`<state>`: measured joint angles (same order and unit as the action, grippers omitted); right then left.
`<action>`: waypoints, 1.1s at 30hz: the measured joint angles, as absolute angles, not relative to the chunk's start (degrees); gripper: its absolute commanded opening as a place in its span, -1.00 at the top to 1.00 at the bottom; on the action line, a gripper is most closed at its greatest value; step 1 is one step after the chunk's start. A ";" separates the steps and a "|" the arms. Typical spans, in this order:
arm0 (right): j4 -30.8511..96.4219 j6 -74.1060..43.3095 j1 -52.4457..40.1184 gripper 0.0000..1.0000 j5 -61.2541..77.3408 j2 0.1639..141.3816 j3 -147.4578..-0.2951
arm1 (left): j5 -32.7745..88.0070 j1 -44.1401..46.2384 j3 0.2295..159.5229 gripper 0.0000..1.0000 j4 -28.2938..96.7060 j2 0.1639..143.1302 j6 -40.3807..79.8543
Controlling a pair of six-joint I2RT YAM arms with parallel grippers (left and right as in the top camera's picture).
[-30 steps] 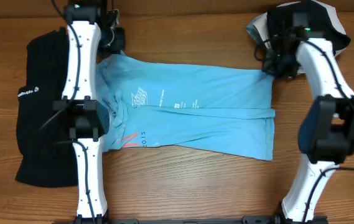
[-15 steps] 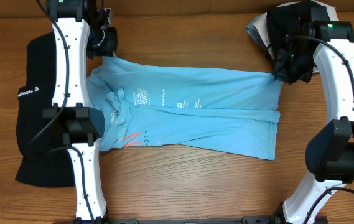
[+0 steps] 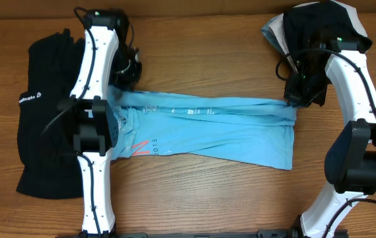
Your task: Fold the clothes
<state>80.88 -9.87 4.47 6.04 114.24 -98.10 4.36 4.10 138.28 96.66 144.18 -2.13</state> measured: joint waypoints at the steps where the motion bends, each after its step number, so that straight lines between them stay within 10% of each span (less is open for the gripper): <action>1: 81.30 -9.89 4.47 0.92 6.04 114.24 -98.06 | 3.66 4.10 136.33 0.92 96.55 143.94 -2.11; 10: 84.62 -10.46 4.47 0.67 6.04 114.24 -96.16 | -2.92 4.03 125.38 0.85 96.68 136.99 -2.90; 14: 83.68 -10.52 4.47 -0.01 6.00 114.24 -92.23 | -4.08 4.05 123.44 -0.29 96.66 135.52 -3.84; 16: 82.65 -10.79 4.47 -0.21 6.09 114.24 -90.39 | -4.32 4.03 121.84 -0.52 96.64 135.52 -3.86; 24: 74.65 -10.61 4.51 -0.67 6.00 114.21 -83.94 | -6.70 4.01 120.38 -0.60 96.64 135.52 -3.11; 33: 63.24 -10.52 4.51 -0.69 4.64 114.19 -74.06 | -7.38 3.60 132.51 -0.61 96.68 135.52 -0.73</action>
